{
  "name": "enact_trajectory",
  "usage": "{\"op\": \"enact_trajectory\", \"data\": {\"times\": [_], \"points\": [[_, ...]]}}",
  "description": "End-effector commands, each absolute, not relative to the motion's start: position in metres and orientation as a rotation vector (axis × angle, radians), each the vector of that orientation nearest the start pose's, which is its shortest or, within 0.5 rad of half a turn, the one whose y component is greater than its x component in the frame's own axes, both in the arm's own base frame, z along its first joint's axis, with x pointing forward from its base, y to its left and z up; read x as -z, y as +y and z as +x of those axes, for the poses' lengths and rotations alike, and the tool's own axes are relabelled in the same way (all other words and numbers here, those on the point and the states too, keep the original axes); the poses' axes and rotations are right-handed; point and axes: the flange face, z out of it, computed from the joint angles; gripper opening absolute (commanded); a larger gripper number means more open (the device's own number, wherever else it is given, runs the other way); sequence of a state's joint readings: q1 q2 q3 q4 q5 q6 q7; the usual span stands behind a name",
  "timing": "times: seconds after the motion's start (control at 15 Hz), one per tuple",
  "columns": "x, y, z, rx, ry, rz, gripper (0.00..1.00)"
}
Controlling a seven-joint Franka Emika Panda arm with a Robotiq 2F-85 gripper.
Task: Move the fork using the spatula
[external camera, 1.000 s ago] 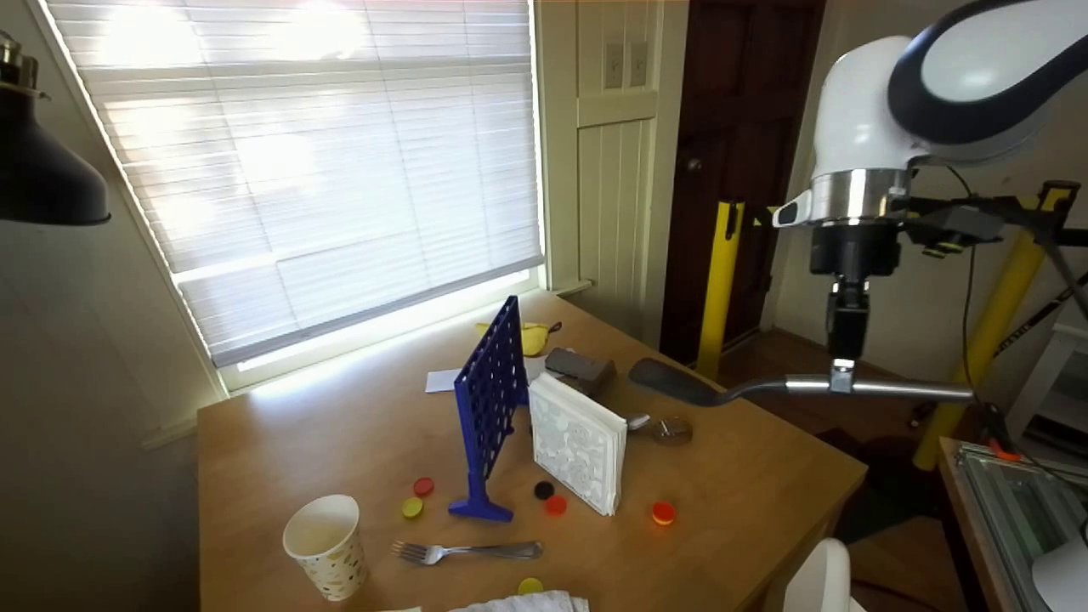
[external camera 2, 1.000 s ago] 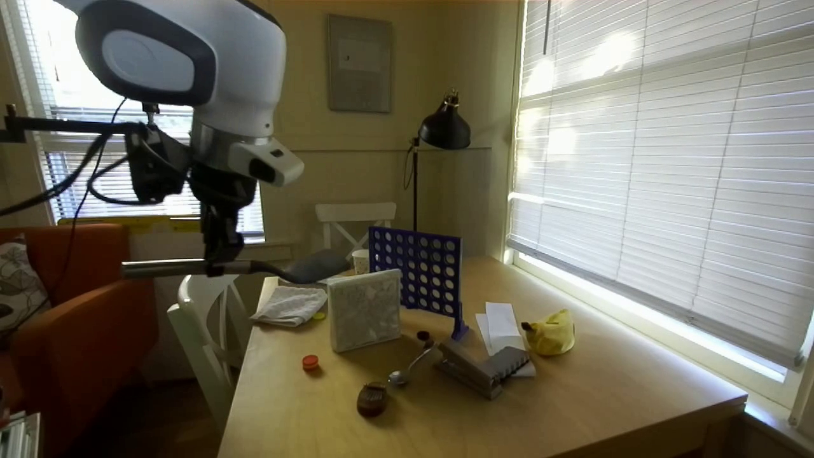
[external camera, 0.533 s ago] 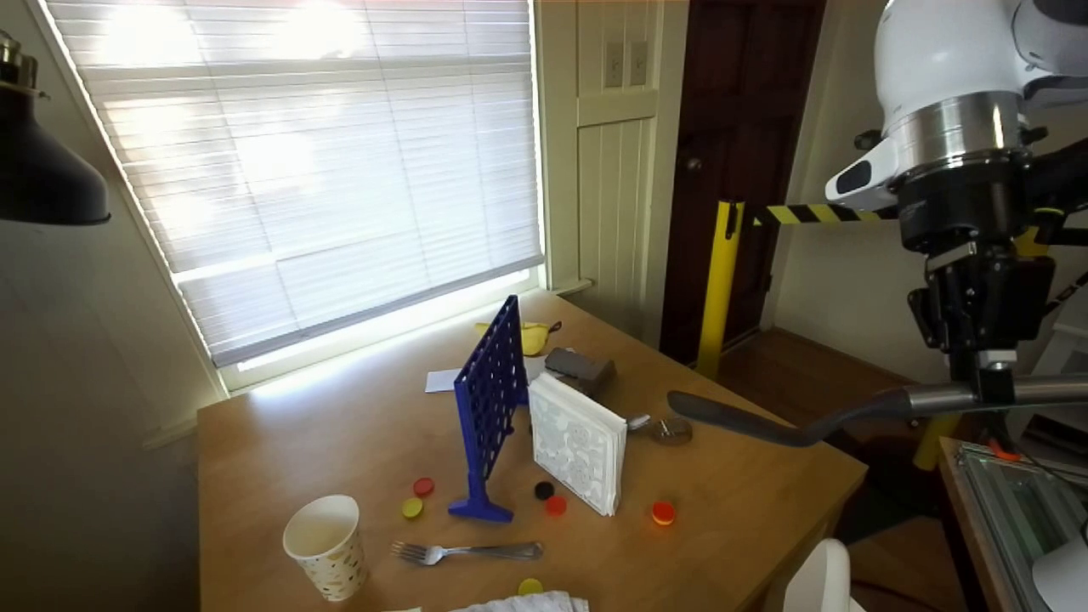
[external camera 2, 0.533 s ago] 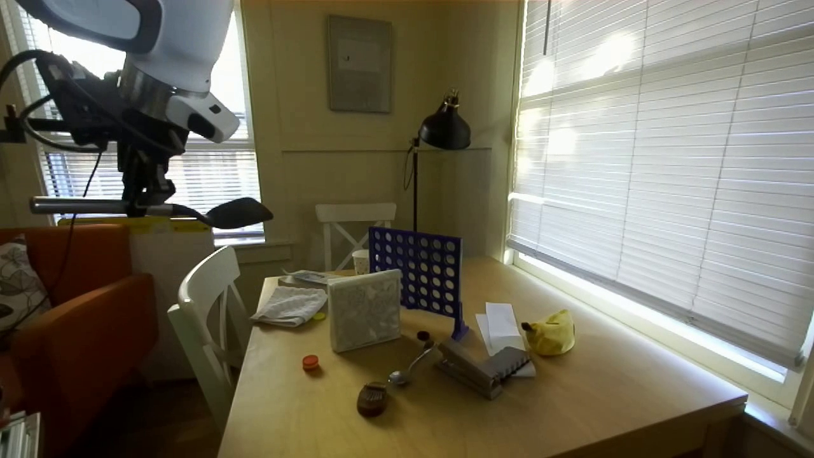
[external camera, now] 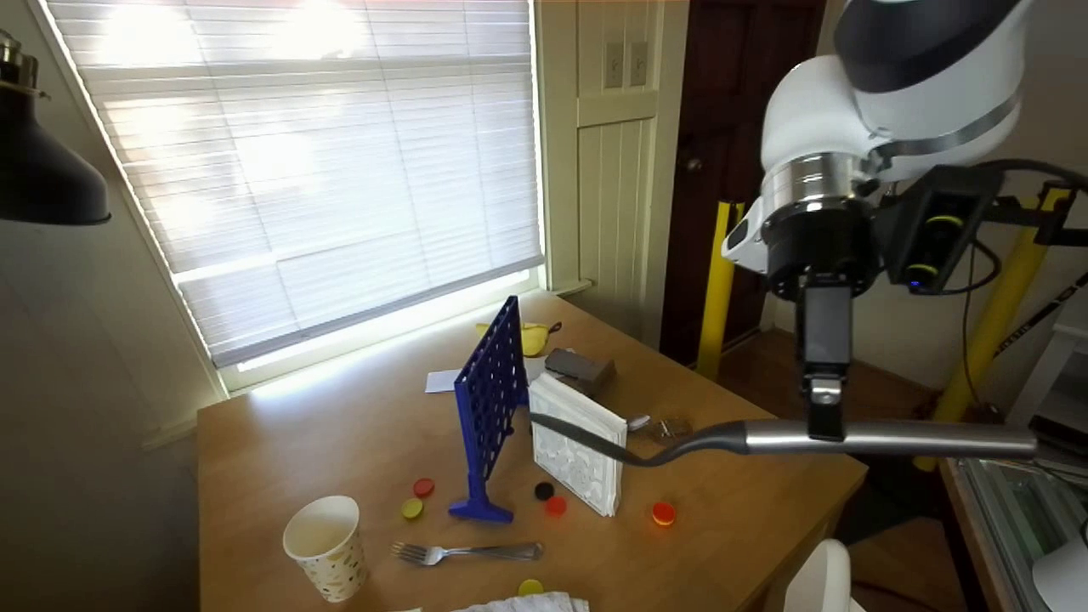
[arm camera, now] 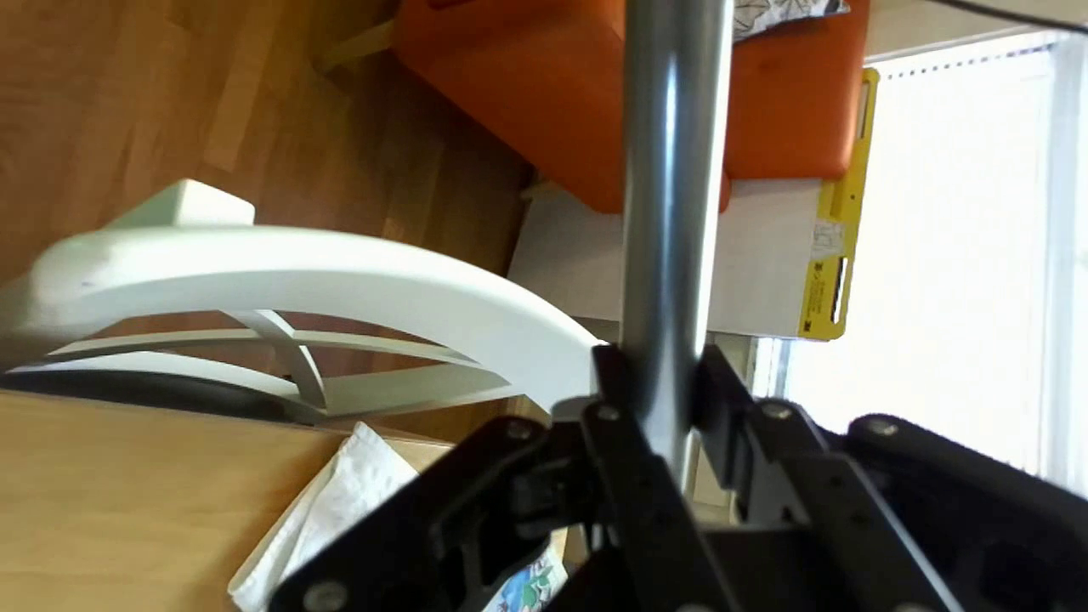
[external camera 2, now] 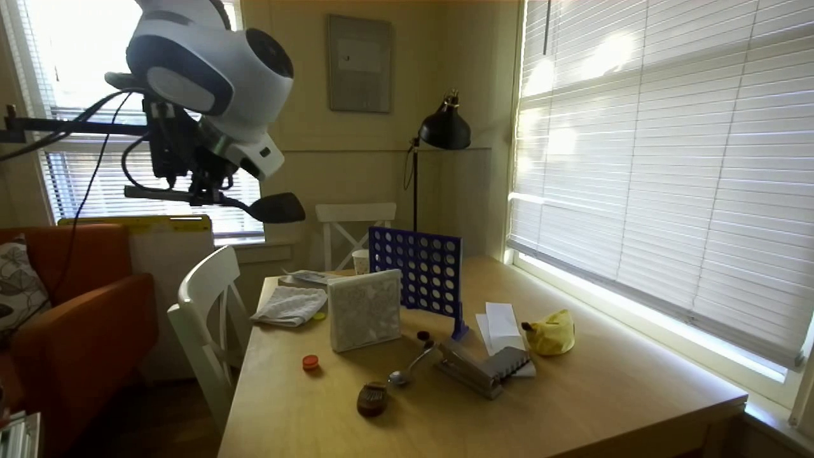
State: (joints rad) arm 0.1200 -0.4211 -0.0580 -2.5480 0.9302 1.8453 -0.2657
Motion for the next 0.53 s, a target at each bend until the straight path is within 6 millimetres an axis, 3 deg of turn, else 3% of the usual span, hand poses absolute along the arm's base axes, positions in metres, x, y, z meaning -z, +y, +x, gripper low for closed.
{"op": "enact_trajectory", "data": {"times": [0.0,0.07,0.13,0.4,0.47], "points": [[-0.4,0.108,0.438,-0.279,0.169,-2.168,0.06],[-0.392,0.109,0.448,-0.312,0.206,-2.163,0.06],[-0.401,0.101,0.419,-0.275,0.149,-2.198,0.24],[-0.382,0.106,0.444,-0.321,0.181,-2.19,0.24],[-0.373,0.107,0.449,-0.319,0.192,-2.183,0.06]]}}
